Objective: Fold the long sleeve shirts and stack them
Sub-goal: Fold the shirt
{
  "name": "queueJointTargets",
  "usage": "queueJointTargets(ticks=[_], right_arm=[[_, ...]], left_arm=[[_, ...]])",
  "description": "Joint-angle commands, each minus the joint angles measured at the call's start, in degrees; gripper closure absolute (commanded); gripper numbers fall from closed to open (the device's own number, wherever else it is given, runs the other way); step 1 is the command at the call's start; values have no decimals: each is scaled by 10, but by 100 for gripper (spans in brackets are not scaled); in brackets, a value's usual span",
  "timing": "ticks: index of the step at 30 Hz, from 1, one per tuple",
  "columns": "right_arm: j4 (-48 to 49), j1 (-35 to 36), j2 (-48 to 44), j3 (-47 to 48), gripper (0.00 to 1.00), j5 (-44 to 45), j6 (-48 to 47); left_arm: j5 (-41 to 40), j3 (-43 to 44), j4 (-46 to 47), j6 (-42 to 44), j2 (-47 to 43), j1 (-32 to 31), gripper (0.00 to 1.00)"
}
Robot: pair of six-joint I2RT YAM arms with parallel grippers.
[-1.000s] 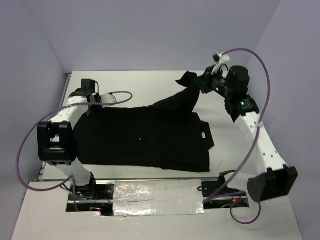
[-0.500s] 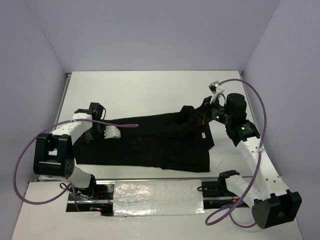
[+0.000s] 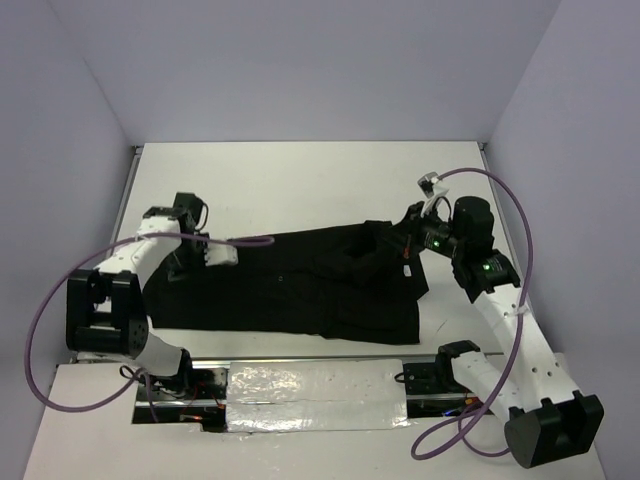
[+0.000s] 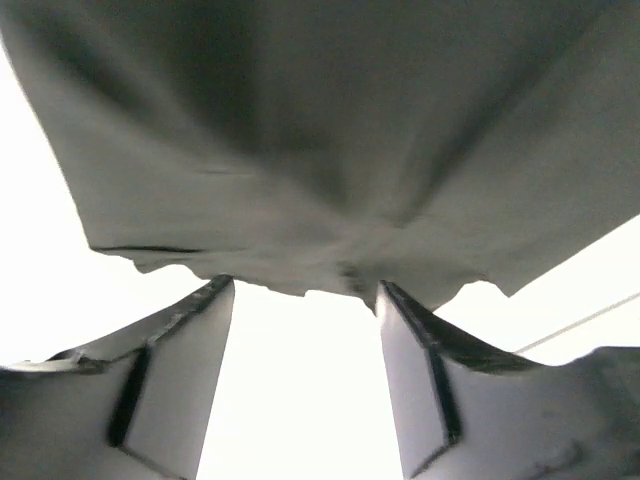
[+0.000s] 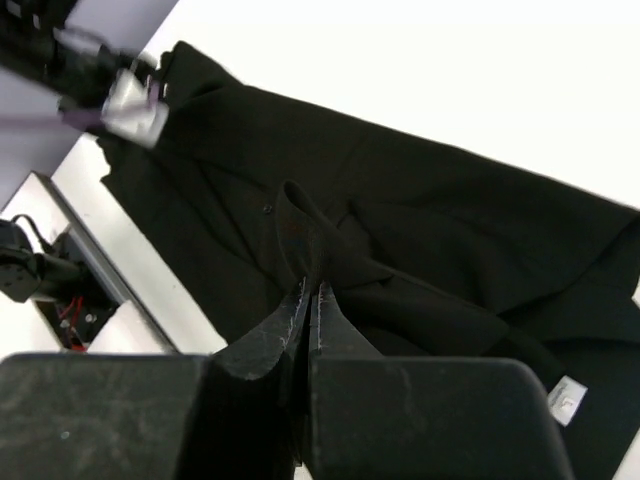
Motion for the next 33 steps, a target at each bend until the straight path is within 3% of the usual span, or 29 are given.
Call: queueJointTargets(ticks=[1, 4, 9, 10, 11, 13, 15, 16, 17, 19, 20, 21, 22, 23, 25, 26, 27, 30, 33], right_arm=[[-6, 3, -36, -16, 100, -12, 16], [-30, 2, -46, -63, 100, 45, 84], [-109, 3, -62, -162, 96, 84, 224], [-119, 4, -77, -181, 89, 91, 247], [-143, 2, -85, -213, 64, 98, 267], [-174, 3, -112, -228, 48, 140, 294], [-205, 3, -132, -208, 44, 211, 290], [-206, 2, -155, -179, 32, 230, 283], [-188, 4, -165, -164, 26, 245, 276], [-162, 3, -166, -128, 25, 254, 237], [-145, 4, -157, -118, 29, 252, 221], [-137, 4, -127, -110, 38, 227, 203], [-126, 5, -107, -94, 83, 208, 161], [-130, 5, -87, -83, 99, 199, 148], [-141, 6, -26, -57, 96, 204, 133], [-150, 6, -9, -50, 80, 205, 121], [-155, 7, 22, -45, 56, 212, 117], [-175, 19, 83, -17, 46, 219, 87], [-179, 84, 135, -9, 45, 240, 52]], left_arm=[[103, 130, -32, -60, 32, 3, 27], [236, 272, -90, -157, 84, -17, 25], [317, 384, -108, -240, 154, -83, 30], [320, 391, -101, -256, 159, -93, 31], [320, 393, -94, -262, 166, -112, 31], [316, 394, -79, -275, 178, -133, 32], [315, 394, -68, -288, 186, -159, 31], [318, 397, -63, -297, 189, -174, 31], [327, 400, -61, -303, 191, -179, 31], [338, 404, -55, -314, 195, -193, 31], [342, 404, -54, -318, 196, -197, 31], [345, 403, -53, -320, 197, -200, 31], [347, 403, -52, -323, 198, -205, 31], [347, 401, -53, -326, 197, -206, 31], [350, 397, -52, -330, 196, -208, 31], [352, 394, -50, -330, 196, -209, 31], [353, 391, -48, -332, 193, -209, 31], [355, 389, -49, -332, 194, -210, 31], [357, 387, -45, -335, 195, -211, 32]])
